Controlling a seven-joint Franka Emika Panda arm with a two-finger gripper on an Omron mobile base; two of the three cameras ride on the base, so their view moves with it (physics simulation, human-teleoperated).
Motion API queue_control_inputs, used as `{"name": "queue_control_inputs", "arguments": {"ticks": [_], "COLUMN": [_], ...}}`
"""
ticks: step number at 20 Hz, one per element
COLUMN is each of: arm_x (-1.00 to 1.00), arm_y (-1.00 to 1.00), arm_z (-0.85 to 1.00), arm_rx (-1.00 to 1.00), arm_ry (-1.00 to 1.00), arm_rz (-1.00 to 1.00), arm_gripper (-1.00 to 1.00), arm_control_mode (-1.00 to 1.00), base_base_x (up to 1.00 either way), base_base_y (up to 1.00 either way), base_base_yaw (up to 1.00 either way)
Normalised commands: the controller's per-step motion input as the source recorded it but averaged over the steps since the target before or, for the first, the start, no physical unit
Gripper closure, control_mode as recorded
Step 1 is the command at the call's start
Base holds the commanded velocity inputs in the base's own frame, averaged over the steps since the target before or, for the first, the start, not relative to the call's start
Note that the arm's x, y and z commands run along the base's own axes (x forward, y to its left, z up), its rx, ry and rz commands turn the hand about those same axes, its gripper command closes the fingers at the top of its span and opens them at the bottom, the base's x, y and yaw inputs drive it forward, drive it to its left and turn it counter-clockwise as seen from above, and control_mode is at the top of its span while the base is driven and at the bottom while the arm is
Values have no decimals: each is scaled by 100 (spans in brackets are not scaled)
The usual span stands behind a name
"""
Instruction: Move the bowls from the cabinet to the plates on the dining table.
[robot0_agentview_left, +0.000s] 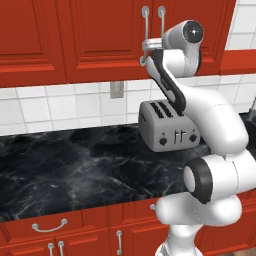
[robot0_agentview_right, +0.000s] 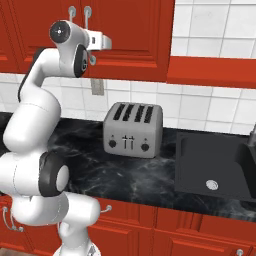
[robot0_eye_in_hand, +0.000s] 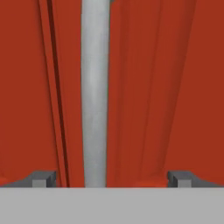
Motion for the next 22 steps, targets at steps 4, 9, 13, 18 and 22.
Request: {"name": "queue_control_inputs", "arguments": {"ticks": [4,9,13,18,22], "arm_x": [24,25,26,25,-8], "arm_y": [0,0,0,0,0], "arm_z": [0,0,0,0,0], "arm_rx": [0,0,0,0,0], "arm_ry": [-1,-1,-1,0,-3], "arm_rz": [0,0,0,-1,0], "arm_gripper": [-100,-100,-100,100,100], "arm_control_mode": [-100,-100,-100,-100,-100], "base_base_x": [0,0,0,0,0], "base_base_y": [0,0,0,0,0], "base_base_yaw": [0,0,0,0,0]}}
